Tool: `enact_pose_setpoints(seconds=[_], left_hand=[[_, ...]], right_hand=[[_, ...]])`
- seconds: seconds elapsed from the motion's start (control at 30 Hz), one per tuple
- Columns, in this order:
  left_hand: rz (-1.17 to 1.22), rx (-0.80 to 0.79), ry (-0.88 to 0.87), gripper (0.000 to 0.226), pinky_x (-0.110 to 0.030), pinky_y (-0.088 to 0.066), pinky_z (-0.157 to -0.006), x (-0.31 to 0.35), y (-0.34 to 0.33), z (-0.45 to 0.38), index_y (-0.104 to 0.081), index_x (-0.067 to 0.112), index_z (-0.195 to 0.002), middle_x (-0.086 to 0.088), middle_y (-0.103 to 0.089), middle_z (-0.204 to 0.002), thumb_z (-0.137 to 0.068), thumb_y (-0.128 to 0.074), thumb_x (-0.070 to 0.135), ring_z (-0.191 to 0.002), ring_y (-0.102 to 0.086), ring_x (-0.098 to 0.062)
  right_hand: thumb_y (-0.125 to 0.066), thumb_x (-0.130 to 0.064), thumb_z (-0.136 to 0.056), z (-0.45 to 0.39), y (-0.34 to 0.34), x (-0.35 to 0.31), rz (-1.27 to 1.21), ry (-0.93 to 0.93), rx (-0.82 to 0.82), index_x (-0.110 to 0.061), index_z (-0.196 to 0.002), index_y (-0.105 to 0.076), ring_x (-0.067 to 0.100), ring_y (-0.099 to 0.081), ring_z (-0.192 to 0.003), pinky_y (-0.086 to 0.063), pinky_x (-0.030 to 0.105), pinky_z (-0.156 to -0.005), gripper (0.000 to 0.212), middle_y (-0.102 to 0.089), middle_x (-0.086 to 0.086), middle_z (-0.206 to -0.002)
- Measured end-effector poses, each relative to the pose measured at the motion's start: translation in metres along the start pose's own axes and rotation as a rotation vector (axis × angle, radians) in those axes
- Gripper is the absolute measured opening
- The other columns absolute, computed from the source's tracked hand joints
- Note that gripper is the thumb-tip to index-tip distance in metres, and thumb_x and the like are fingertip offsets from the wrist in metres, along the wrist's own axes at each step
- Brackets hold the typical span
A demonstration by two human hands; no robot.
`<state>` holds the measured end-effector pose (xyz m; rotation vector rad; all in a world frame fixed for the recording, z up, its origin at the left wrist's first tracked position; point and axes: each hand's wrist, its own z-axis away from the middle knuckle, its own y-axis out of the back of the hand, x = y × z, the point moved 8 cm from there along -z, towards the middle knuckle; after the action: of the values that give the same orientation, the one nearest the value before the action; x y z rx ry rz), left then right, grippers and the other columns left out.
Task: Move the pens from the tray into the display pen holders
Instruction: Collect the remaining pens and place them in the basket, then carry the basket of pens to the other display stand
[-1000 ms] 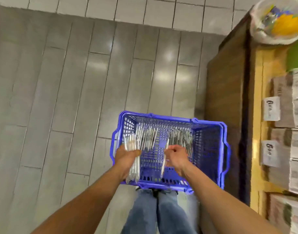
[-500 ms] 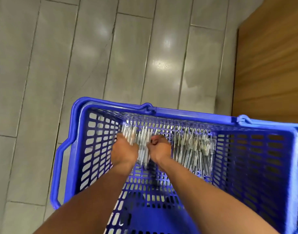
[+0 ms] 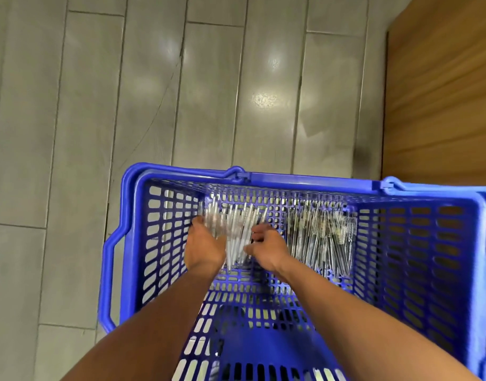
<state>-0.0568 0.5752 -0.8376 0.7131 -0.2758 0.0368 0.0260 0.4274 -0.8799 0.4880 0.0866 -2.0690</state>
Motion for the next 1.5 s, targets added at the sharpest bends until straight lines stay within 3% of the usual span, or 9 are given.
enact_pose_setpoints(seconds=[0.2, 0.4, 0.53, 0.67, 0.8, 0.97, 1.17, 1.37, 1.5], left_hand=[[0.038, -0.021, -0.025, 0.059, -0.040, -0.048, -0.101, -0.005, 0.016, 0.022, -0.037, 0.009, -0.146, -0.010, -0.049, -0.145, -0.094, -0.064, 0.022, -0.124, -0.056, -0.030], [0.166, -0.012, -0.137, 0.028, -0.025, -0.051, -0.067, 0.001, 0.070, 0.081, -0.055, 0.015, -0.124, 0.000, -0.066, -0.104, -0.096, -0.060, 0.016, -0.081, -0.064, -0.014], [0.251, -0.023, -0.304, 0.019, -0.009, -0.046, -0.060, 0.009, 0.105, 0.130, -0.061, 0.027, -0.094, 0.008, -0.065, -0.080, -0.094, -0.061, 0.008, -0.069, -0.059, 0.003], [0.305, 0.072, -0.351, 0.027, -0.021, -0.051, -0.070, 0.009, 0.141, 0.158, -0.061, 0.030, -0.089, 0.004, -0.068, -0.083, -0.090, -0.064, 0.003, -0.073, -0.063, -0.010], [0.116, 0.341, -0.405, 0.034, -0.035, -0.045, -0.085, 0.013, 0.182, 0.160, -0.060, 0.016, -0.113, -0.005, -0.063, -0.109, -0.082, -0.073, 0.007, -0.098, -0.058, -0.021], [0.062, 0.336, -0.150, 0.070, -0.050, -0.043, -0.099, -0.014, 0.180, 0.132, -0.045, 0.007, -0.135, -0.019, -0.052, -0.130, -0.076, -0.083, 0.018, -0.116, -0.053, -0.038], [0.108, 0.238, 0.100, 0.036, -0.047, -0.054, -0.079, -0.052, 0.165, 0.110, -0.052, 0.011, -0.106, -0.018, -0.066, -0.095, -0.085, -0.075, 0.029, -0.080, -0.063, -0.037], [0.221, 0.202, 0.121, 0.028, -0.041, -0.054, -0.069, -0.068, 0.175, 0.096, -0.051, 0.014, -0.095, -0.013, -0.066, -0.089, -0.085, -0.076, 0.022, -0.068, -0.063, -0.027], [0.367, 0.176, 0.176, 0.026, -0.036, -0.055, -0.064, -0.078, 0.182, 0.091, -0.051, 0.019, -0.086, -0.011, -0.069, -0.086, -0.084, -0.077, 0.021, -0.069, -0.068, -0.028]], right_hand=[[-0.067, -0.011, -0.089, 0.039, 0.015, 0.000, 0.013, 0.035, 0.008, -0.016, -0.133, -0.049, 0.016, -0.055, -0.109, -0.049, 0.027, -0.091, 0.048, -0.053, 0.000, -0.128], [-0.066, -0.014, -0.091, 0.123, 0.085, 0.009, 0.028, 0.127, 0.270, -0.015, -0.119, -0.057, 0.009, -0.059, -0.078, -0.043, 0.008, -0.063, 0.030, -0.061, -0.006, -0.105], [-0.066, -0.007, -0.088, 0.183, 0.134, 0.031, 0.123, 0.136, 0.452, -0.011, -0.111, -0.063, 0.017, -0.062, -0.084, -0.042, 0.017, -0.073, 0.024, -0.069, 0.005, -0.101], [-0.067, -0.002, -0.085, 0.238, 0.182, 0.037, 0.188, 0.166, 0.730, -0.004, -0.112, -0.063, 0.031, -0.062, -0.098, -0.046, 0.039, -0.091, 0.028, -0.066, 0.014, -0.106], [-0.072, 0.001, -0.076, 0.281, 0.222, 0.039, 0.296, 0.138, 1.017, 0.006, -0.117, -0.056, 0.042, -0.051, -0.109, -0.036, 0.049, -0.099, 0.044, -0.058, 0.027, -0.113], [-0.069, -0.011, -0.080, 0.272, 0.232, 0.043, 0.335, -0.039, 0.963, 0.008, -0.134, -0.039, 0.046, -0.054, -0.112, -0.045, 0.049, -0.095, 0.065, -0.056, 0.031, -0.121], [-0.072, -0.023, -0.077, 0.252, 0.229, 0.036, 0.583, -0.204, 0.952, 0.009, -0.116, -0.044, 0.045, -0.047, -0.106, -0.039, 0.045, -0.093, 0.058, -0.050, 0.031, -0.115], [-0.076, -0.031, -0.074, 0.236, 0.235, 0.040, 0.403, -0.318, 0.966, 0.004, -0.118, -0.045, 0.047, -0.042, -0.115, -0.040, 0.048, -0.097, 0.064, -0.043, 0.032, -0.126], [-0.076, -0.029, -0.077, 0.220, 0.236, 0.058, 0.145, -0.278, 0.864, -0.005, -0.110, -0.048, 0.042, -0.055, -0.109, -0.046, 0.045, -0.090, 0.050, -0.058, 0.024, -0.116]])
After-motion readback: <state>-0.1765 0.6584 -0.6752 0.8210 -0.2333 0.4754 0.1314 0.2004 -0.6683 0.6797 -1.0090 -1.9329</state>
